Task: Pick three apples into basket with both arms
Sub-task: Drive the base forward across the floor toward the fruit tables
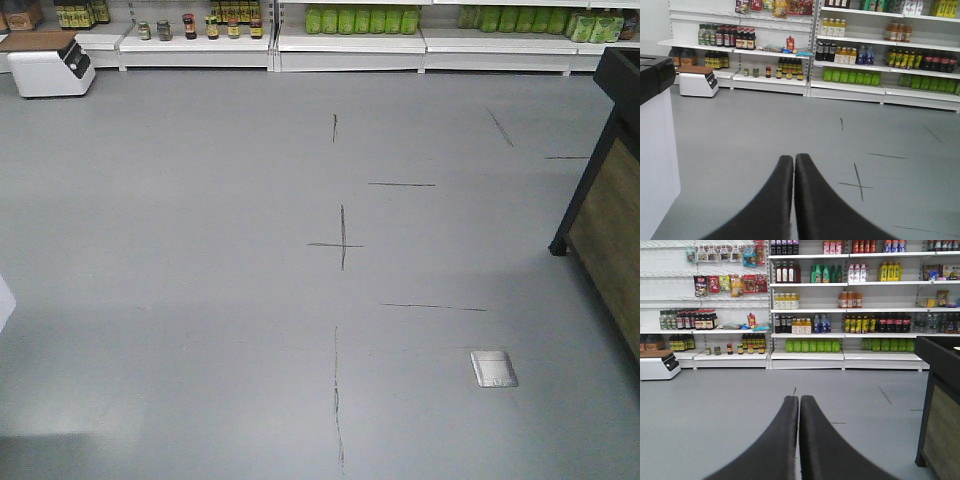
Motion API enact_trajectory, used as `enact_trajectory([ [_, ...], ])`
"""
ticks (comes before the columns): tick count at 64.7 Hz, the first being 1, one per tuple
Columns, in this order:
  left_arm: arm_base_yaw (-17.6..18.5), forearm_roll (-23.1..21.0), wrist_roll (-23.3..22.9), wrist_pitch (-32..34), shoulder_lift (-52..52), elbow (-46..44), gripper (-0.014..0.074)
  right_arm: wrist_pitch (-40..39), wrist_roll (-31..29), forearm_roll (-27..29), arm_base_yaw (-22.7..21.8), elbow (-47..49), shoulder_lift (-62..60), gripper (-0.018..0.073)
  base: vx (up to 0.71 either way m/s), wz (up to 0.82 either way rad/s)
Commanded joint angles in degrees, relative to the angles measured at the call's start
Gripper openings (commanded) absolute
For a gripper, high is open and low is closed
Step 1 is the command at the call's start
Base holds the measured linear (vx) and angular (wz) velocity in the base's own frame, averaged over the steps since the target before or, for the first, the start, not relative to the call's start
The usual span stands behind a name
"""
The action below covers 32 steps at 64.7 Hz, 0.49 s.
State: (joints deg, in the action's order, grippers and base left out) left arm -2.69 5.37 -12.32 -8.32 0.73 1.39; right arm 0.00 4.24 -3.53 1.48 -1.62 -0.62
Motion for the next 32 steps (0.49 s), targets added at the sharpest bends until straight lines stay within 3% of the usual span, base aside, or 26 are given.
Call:
enact_trajectory([
  [1,-0.2,-0.4,-0.3,4.7,0.9,1.4,-0.0008,-4.2,-0.5,0.0,-0.3,-0.8,-0.6,-0.0005,0.16,-0.11],
  [32,-0.2,-0.4,-0.3,4.7,0.9,1.4,-0.0008,-4.2,-0.5,0.0,-0.3,-0.8,-0.6,-0.0005,0.16,-0.12],
])
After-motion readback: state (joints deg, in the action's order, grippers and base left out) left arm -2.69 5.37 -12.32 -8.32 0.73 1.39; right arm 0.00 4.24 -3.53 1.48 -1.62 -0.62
